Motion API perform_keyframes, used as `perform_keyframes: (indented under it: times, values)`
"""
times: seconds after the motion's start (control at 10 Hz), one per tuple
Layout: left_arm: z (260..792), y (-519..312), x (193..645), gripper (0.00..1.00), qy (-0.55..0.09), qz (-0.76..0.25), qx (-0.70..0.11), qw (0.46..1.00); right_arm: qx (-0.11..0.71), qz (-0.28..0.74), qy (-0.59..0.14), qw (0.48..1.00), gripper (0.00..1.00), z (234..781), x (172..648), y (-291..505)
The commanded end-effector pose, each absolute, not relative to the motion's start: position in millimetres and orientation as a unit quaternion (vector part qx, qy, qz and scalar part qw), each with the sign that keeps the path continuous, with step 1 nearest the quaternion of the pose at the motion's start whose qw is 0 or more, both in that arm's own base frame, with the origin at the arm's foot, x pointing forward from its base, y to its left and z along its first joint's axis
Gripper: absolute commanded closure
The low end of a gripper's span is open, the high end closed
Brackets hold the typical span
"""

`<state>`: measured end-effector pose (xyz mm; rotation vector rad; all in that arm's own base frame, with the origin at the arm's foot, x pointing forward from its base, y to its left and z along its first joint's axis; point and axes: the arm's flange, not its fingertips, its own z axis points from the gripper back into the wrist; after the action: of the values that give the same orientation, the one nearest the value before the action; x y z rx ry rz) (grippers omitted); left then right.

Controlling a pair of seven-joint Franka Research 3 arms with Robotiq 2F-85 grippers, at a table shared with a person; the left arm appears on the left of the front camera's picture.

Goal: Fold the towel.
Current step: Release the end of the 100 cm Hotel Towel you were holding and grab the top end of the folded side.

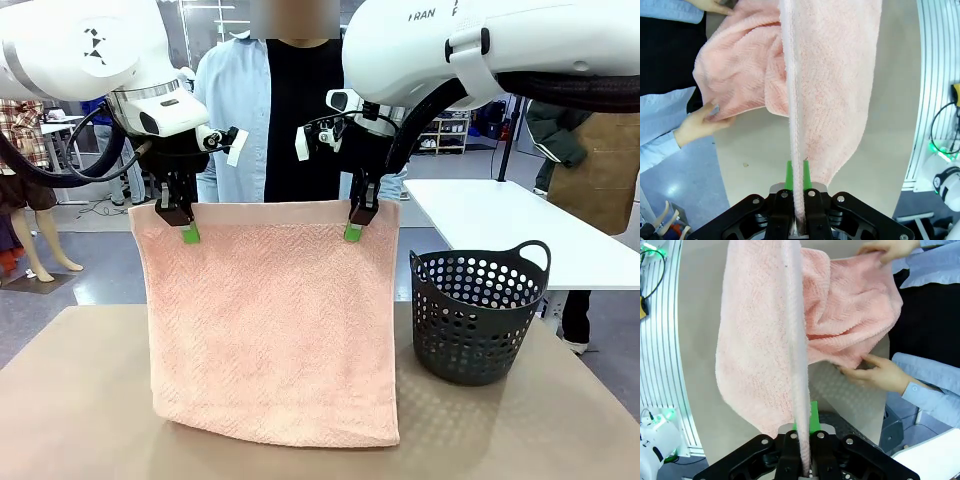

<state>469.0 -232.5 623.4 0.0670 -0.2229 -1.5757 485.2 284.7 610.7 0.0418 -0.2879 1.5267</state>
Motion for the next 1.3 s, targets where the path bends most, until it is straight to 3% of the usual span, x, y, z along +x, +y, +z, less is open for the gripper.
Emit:
perform_keyframes:
  times: [0.0, 1.2]
  values:
    - [623.8, -231.7, 469.2, 1.00, -0.103, -0.707, 0.025, 0.699, 0.018, 0.690, -0.131, 0.712, 1.00, 611.0, 485.9, 283.6]
    - [623.8, -231.7, 469.2, 1.00, -0.103, -0.707, 0.025, 0.699, 0.018, 0.690, -0.131, 0.712, 1.00, 611.0, 485.9, 283.6]
